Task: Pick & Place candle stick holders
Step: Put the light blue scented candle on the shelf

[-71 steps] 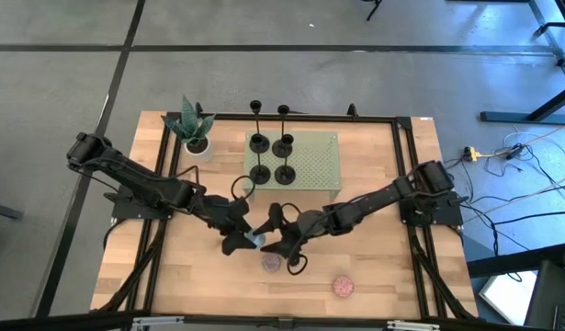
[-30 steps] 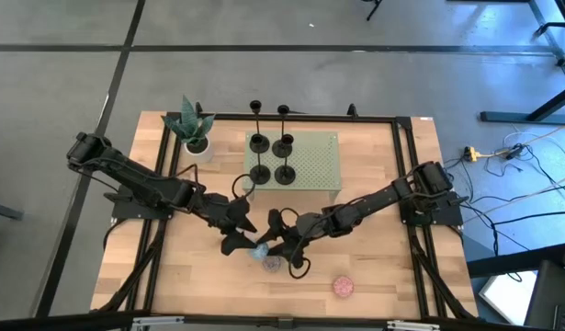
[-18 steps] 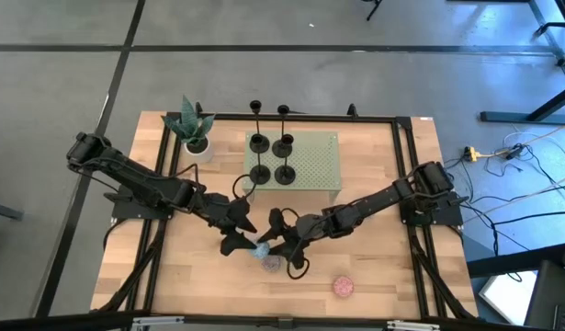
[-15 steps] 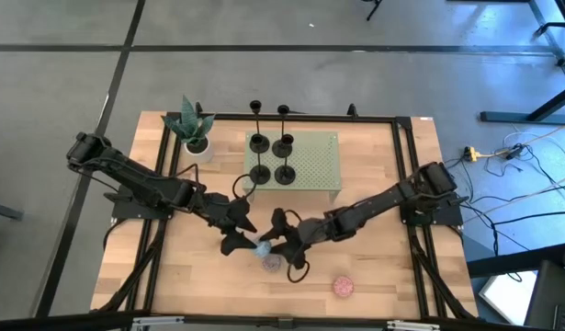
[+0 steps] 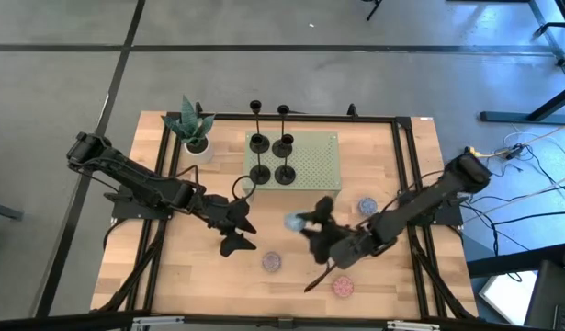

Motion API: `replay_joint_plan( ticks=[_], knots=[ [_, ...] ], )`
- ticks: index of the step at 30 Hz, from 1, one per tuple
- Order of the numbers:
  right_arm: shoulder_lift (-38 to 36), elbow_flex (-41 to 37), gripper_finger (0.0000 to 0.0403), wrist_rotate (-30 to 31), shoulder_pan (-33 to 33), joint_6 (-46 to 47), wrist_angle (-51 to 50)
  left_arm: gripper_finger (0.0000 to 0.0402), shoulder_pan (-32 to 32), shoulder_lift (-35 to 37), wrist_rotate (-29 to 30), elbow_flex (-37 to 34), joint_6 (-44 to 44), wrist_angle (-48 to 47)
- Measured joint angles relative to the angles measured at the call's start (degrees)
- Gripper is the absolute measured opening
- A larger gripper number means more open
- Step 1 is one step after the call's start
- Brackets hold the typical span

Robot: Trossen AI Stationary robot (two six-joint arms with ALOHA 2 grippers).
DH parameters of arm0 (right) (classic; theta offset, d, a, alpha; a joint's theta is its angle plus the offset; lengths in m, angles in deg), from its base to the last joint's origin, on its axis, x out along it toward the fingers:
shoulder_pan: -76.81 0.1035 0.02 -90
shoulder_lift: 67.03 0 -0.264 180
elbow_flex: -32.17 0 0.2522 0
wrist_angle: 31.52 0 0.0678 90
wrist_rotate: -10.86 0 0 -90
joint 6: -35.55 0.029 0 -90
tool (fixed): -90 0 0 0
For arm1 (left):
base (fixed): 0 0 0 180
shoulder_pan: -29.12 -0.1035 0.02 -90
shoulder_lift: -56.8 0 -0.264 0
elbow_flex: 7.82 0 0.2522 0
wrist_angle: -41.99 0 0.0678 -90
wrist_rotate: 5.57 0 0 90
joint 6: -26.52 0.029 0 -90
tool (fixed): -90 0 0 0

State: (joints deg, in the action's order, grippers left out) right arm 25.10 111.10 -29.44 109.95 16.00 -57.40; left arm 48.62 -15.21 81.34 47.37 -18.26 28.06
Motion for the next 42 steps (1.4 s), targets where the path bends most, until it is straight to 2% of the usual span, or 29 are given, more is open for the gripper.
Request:
replay_joint_plan(
  ticks=[4,7,11,14,20,25,31,34,42],
  knots=[
    [-4.3,0.0,0.0206,4.9,-0.4,6.7,-12.2,0.0317,0.0,0.0,2.2,0.0,0.4,0.0],
    [-5.9,0.0,0.0206,7.1,-3.6,9.0,-19.8,0.0317,0.0,0.0,2.9,0.0,0.5,0.0],
    [-6.0,0.0,0.0206,4.6,-11.2,8.6,-23.2,0.0317,0.0,0.0,3.5,0.0,1.4,-0.1],
    [-5.5,0.0,0.0206,1.4,-16.5,5.6,-22.0,0.0317,0.0,0.0,3.5,0.0,2.0,-0.1],
    [-5.5,0.0,0.0206,-0.2,-24.9,1.6,-21.4,0.0317,0.4,0.0,3.5,0.0,2.1,-0.4],
    [-5.5,0.0,0.0206,-9.8,-30.5,-0.9,-16.0,0.0317,0.4,0.0,3.5,0.0,2.6,-0.5],
    [-5.5,0.0,0.0206,-16.4,-34.9,-6.5,-9.9,0.0317,0.4,0.0,3.5,0.0,3.5,-0.5],
    [-5.5,0.0,0.0206,-18.6,-36.8,-6.5,-9.5,0.0317,0.4,0.0,3.5,0.0,3.6,-0.5],
    [-3.3,0.0,0.0206,-20.9,-41.0,-6.5,-8.1,0.0317,0.4,0.0,3.5,0.0,3.6,-0.5]
  ],
)
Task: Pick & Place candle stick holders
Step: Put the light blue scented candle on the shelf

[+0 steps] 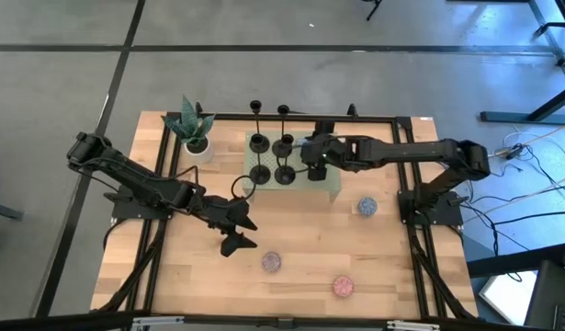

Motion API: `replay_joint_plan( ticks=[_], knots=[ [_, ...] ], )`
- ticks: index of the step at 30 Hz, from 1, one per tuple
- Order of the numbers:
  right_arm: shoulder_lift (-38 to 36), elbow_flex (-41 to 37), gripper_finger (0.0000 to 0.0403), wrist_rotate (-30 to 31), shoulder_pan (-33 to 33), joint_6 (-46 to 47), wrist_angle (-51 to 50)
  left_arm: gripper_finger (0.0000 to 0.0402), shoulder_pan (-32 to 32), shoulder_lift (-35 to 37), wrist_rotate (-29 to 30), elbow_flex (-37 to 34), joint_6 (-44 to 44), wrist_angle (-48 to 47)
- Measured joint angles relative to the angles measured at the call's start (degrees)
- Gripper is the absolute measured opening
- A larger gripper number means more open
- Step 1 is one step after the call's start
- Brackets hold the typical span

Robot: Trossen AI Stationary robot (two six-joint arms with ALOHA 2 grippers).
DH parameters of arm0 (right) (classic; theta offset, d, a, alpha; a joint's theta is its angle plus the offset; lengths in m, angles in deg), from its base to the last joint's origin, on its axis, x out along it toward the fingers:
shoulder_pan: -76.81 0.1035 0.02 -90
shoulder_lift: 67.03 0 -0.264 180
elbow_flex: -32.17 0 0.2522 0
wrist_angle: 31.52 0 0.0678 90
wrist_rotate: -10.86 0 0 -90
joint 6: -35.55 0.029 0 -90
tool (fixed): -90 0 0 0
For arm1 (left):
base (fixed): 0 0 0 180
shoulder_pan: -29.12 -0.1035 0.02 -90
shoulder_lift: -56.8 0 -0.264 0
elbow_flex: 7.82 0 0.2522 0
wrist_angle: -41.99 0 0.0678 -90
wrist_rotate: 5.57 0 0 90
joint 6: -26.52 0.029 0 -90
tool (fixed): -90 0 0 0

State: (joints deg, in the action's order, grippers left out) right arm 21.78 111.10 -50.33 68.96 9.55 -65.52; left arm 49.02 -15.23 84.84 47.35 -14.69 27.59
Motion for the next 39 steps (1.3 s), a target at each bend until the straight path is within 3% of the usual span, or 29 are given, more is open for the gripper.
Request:
replay_joint_plan(
  ticks=[7,19,33,39],
  knots=[
    [3.0,0.0,0.0206,4.8,-0.4,-3.3,2.3,0.0317,0.0,0.0,0.0,0.0,-0.6,0.0],
    [3.0,0.0,0.0207,1.4,0.2,-3.0,2.5,0.0317,0.0,0.0,0.0,0.0,-1.0,0.0],
    [3.1,-0.1,0.026,1.1,1.5,-2.8,0.1,0.0317,0.0,0.0,0.0,0.0,-1.1,0.0],
    [3.1,-0.1,0.0261,6.0,3.2,-2.9,-1.5,0.0317,0.0,0.0,0.0,0.0,-1.1,0.0]
  ],
)
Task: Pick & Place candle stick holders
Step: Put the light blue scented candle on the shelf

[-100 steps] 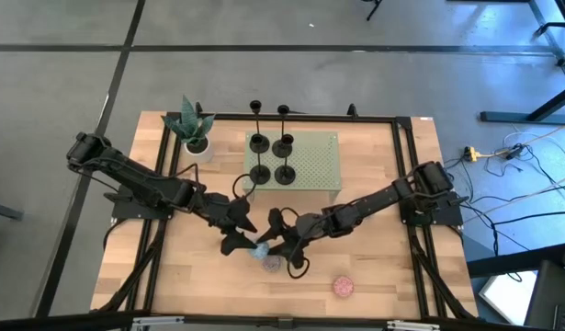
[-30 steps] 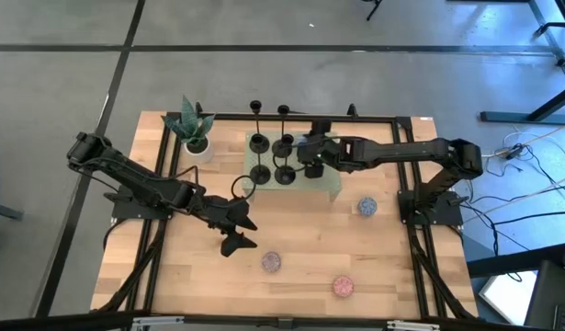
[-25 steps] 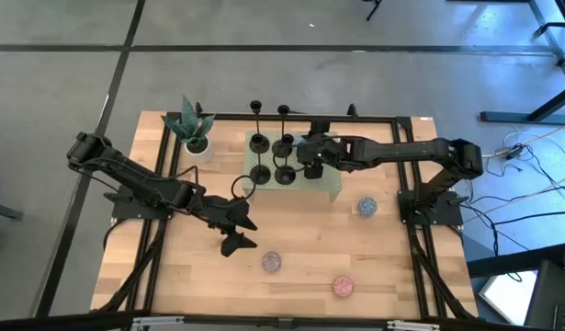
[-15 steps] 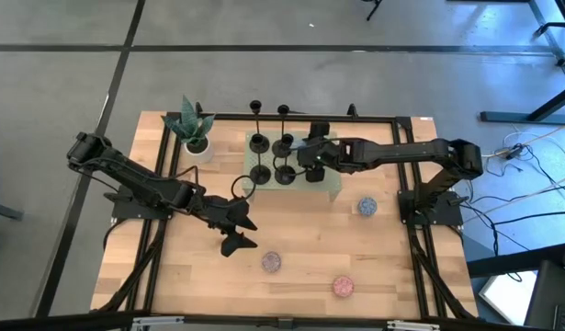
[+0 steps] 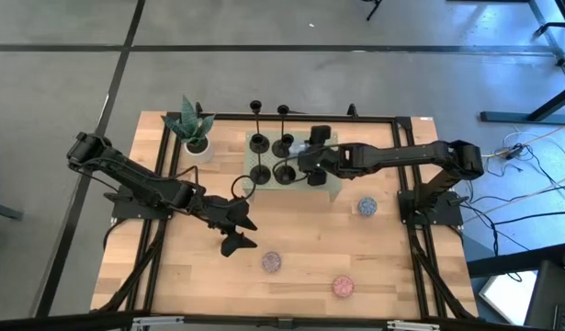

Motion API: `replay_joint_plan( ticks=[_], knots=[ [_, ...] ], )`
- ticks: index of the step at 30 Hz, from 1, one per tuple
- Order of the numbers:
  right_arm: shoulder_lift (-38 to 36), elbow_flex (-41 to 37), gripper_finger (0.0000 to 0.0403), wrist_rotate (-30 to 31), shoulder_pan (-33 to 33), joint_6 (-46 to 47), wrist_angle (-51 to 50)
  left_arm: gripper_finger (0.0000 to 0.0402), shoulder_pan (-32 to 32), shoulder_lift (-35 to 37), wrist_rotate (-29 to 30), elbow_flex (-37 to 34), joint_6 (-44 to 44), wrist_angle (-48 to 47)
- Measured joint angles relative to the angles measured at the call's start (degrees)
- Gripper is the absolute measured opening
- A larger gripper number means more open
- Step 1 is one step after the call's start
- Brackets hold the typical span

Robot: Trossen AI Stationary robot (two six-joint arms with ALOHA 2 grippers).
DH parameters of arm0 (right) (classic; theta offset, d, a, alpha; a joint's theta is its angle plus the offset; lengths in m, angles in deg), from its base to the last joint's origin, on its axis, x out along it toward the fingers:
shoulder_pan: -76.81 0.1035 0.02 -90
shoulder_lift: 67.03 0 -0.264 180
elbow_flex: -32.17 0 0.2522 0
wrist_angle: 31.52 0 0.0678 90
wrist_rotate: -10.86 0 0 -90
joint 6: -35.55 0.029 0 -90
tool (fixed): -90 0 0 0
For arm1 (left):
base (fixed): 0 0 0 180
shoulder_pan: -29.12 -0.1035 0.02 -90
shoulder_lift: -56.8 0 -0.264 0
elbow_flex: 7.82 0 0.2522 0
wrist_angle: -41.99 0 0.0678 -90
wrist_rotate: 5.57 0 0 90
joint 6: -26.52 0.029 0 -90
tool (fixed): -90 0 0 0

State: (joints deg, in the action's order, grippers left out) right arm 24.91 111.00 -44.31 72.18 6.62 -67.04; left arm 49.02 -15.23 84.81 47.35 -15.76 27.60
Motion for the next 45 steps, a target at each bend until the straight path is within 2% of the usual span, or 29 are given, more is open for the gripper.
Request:
replay_joint_plan(
  ticks=[5,11,25,28,31,36,40,45],
  knots=[
    [-0.1,0.2,0.0261,2.6,0.8,1.0,-3.7,0.0317,0.0,0.0,0.0,0.0,0.0,0.0],
    [-1.1,0.1,0.0262,9.0,2.3,1.5,-7.9,0.0317,0.0,0.0,0.0,0.0,-0.4,0.0],
    [-6.7,0.1,0.0253,7.1,3.1,6.2,-9.2,0.0317,0.0,0.0,0.0,0.0,-1.0,0.0],
    [-7.4,0.1,0.0228,4.3,3.1,7.8,-11.0,0.0317,0.0,0.0,0.0,0.0,-1.0,-0.2],
    [-7.4,0.1,0.0184,-0.9,3.1,10.5,-11.0,0.0317,0.0,0.0,0.0,0.0,-1.0,-0.7],
    [-7.3,0.1,0.0091,-11.5,3.1,11.4,-11.1,0.0317,0.0,0.0,0.0,0.0,-1.0,-0.9],
    [-7.3,0.1,0.0016,-13.5,3.1,12.3,-10.8,0.0317,0.0,0.0,0.0,0.0,-1.0,-0.9],
    [-6.9,0.1,0.0015,-15.2,2.9,12.2,-6.4,0.0317,0.0,0.0,0.0,0.0,-1.0,-0.9]
  ],
)
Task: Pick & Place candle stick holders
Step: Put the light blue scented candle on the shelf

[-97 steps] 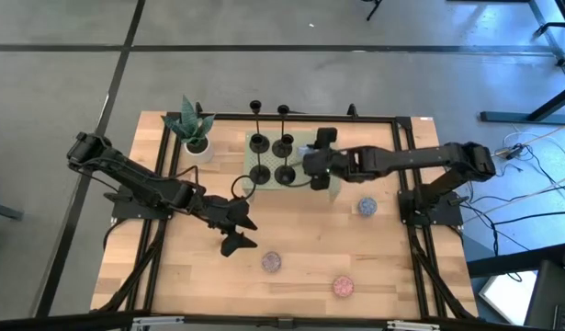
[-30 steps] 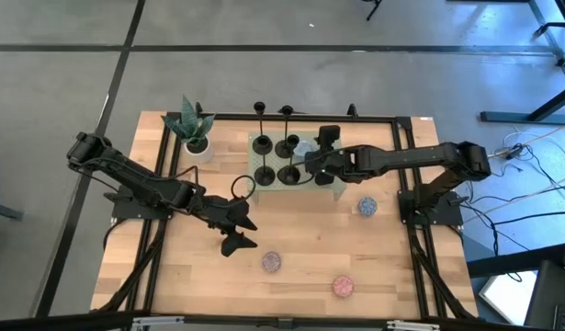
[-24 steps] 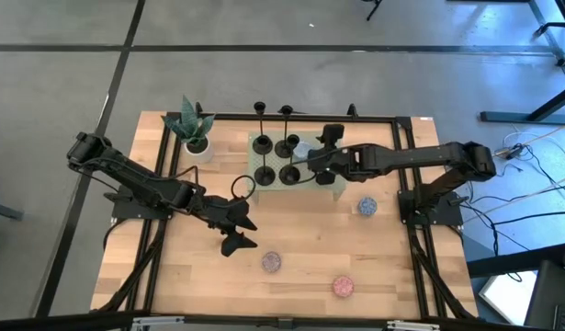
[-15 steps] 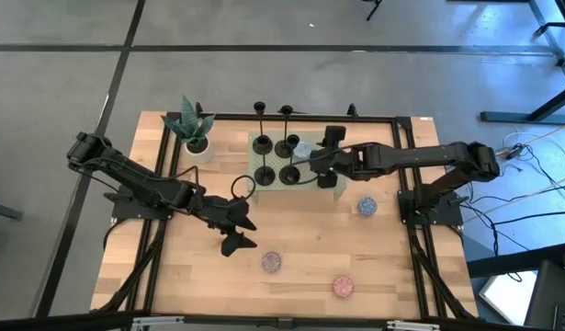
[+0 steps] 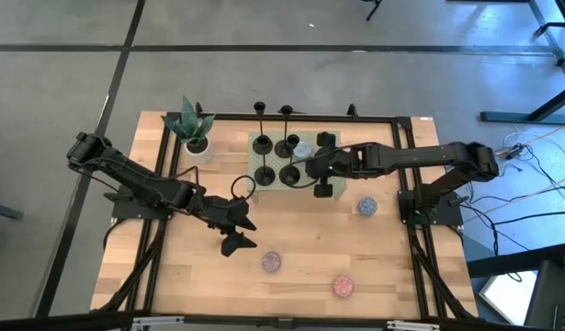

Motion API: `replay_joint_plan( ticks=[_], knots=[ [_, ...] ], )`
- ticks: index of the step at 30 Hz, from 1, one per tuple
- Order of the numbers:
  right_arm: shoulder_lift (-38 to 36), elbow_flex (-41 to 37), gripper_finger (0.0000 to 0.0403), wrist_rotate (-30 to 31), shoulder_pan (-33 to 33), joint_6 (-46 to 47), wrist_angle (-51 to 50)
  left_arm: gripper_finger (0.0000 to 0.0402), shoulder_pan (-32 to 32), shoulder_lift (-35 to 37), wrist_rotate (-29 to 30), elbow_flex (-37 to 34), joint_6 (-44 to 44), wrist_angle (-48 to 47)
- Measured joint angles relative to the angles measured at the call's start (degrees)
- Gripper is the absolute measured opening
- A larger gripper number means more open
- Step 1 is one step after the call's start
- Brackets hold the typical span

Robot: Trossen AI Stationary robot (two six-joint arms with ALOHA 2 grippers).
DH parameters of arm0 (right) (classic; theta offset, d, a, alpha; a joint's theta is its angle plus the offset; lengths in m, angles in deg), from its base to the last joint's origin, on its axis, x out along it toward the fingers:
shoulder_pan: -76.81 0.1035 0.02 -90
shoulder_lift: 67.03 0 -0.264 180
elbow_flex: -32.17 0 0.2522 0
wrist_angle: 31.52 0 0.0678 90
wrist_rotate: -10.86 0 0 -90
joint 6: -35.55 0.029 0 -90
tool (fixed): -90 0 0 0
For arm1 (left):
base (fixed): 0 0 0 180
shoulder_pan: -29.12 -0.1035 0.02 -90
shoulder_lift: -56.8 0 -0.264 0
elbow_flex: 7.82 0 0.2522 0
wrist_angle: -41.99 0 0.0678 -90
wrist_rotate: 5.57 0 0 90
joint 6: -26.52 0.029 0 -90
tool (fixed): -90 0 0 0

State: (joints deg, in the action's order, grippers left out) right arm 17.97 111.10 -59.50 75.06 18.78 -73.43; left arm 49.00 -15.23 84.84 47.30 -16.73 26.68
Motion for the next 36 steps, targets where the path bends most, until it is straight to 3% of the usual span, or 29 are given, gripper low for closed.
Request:
replay_joint_plan(
  ticks=[10,36],
  knots=[
    [2.6,0.0,0.0007,-4.7,-1.9,1.3,4.4,0.0317,0.0,0.0,0.4,0.0,0.0,-0.1],
    [3.0,0.0,0.0006,-1.5,-5.8,-2.1,4.6,0.0317,0.3,0.0,1.1,0.0,0.0,-0.4]
  ],
)
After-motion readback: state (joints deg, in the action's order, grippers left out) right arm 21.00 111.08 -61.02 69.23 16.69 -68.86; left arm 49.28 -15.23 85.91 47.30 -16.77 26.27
